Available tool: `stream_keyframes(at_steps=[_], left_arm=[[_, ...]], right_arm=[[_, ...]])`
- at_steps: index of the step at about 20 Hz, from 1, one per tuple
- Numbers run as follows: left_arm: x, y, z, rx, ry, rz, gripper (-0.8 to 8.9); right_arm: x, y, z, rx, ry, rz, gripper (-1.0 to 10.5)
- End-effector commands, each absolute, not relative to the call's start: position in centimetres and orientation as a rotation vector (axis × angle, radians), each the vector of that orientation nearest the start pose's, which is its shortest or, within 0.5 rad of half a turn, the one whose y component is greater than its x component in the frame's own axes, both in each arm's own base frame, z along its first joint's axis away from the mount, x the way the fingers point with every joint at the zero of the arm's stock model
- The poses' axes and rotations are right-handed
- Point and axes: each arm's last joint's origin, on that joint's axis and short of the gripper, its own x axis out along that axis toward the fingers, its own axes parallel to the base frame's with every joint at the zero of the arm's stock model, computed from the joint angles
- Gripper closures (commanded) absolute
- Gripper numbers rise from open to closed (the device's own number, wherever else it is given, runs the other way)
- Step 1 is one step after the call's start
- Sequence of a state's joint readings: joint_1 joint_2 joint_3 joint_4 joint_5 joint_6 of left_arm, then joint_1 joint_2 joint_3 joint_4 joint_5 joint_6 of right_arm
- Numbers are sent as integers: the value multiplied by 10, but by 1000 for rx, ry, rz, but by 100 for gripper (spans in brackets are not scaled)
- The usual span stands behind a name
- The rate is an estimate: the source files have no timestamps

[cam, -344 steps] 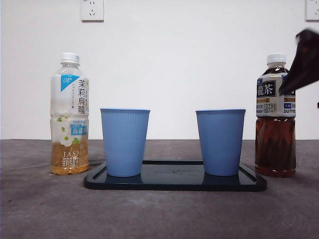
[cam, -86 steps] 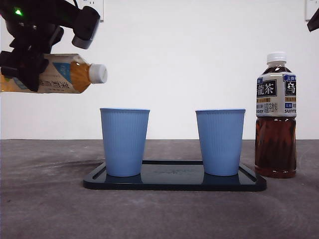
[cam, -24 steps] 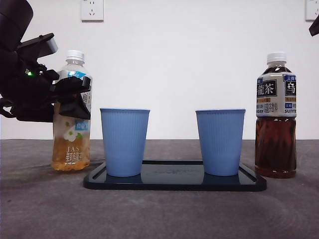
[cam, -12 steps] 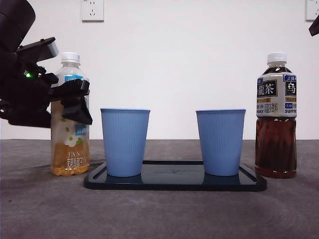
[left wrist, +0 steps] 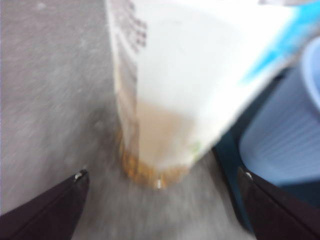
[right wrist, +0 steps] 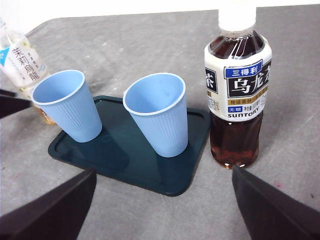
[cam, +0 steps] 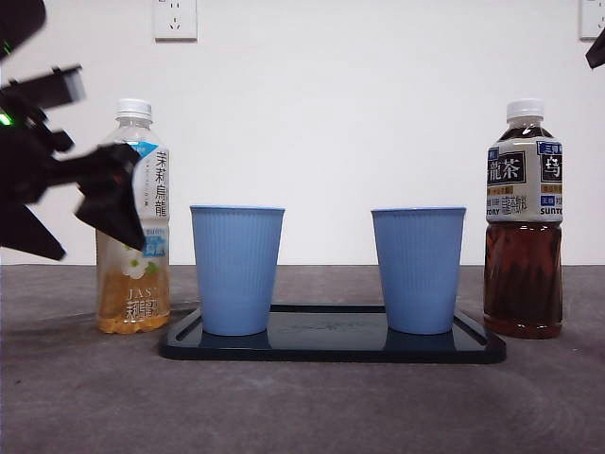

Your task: Pour the drink into the cup

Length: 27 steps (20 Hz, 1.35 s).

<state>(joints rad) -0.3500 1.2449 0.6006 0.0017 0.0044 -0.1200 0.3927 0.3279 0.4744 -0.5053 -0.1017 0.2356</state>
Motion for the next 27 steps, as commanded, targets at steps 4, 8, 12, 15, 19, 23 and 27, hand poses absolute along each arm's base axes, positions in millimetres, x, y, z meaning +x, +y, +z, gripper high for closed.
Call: stream_keyframes(at_steps=[4,8,12,15,19,23,27], left_arm=[[188,-74,231,-6,656,-325,345],[152,-64,249,-15,645,-346,350],[125,-54,266,-81,551,-356,522],[114,-49,274,-99,484,-365,801],[108,-46,278,-106,447,-369,806],[107,-46,279,-112,437,-370,806],[107,-46,279,-112,437,-370,806]], right_arm=[[86,38,253,169,393,412,515],[86,38,253,171,394,414,516],[86,38,253,174,394,415,619],[86,39,253,175,396,424,901],[86,39,254,187,400,433,940],[86,39,254,211,401,423,940],[86,39,254,210,402,423,940]])
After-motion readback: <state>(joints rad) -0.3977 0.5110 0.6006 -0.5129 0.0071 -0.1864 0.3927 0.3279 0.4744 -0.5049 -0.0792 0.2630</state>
